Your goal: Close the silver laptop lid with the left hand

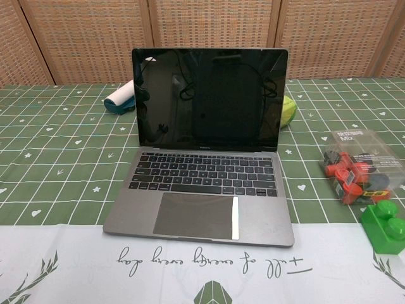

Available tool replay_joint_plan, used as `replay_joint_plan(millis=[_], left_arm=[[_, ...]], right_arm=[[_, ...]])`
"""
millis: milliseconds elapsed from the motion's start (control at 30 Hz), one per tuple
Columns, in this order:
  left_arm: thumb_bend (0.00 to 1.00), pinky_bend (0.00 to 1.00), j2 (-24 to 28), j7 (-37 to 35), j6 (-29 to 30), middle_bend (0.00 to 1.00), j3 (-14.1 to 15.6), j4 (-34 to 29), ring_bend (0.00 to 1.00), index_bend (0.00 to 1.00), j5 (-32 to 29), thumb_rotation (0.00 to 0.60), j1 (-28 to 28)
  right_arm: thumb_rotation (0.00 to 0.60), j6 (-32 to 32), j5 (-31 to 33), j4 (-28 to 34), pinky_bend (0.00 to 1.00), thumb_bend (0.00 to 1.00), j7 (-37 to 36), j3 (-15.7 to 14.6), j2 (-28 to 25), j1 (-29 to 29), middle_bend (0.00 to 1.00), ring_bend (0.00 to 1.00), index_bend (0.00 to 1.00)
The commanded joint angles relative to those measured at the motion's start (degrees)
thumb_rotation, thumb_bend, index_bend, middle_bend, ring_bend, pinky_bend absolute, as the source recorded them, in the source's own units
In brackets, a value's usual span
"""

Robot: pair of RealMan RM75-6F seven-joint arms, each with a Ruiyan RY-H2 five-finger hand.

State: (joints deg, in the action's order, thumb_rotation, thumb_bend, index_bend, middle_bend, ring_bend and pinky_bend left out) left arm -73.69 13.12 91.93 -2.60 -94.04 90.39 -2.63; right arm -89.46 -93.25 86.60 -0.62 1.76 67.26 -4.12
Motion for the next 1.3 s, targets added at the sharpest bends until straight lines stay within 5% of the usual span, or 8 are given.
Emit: replay_joint_plan(millis=[33,833,1300], left_arm=[[0.24,0.0,0.04,-0.02,-0.11,0.0,0.0,0.01,0.0,0.0,-0.16,0.6,0.01],[0.26,0.0,0.12,3.45,-3.77,0.0,-0.95,-2.16,0.0,0.0,-3.31,0.6,-1.53],[0.77,0.01,3.59,7.64,-21.44,0.0,-11.57,-7.93,0.0,0.0,-9.63,0.6,-17.78]], right_arm=[[0.6,-0.13,-0.21,0.01,0.0,0.06,0.09,-0.03,0.04,-0.01,0.0,0.0,0.0],[0.6,-2.53,0.2,0.93,0.0,0.06,-0.82,0.95,-1.21,0.82,0.0,0.0,0.0],[0.6,-0.2,4.24,-0.74,0.0,0.06,-1.93,2.93,-1.03,-0.04,0.0,0.0,0.0]])
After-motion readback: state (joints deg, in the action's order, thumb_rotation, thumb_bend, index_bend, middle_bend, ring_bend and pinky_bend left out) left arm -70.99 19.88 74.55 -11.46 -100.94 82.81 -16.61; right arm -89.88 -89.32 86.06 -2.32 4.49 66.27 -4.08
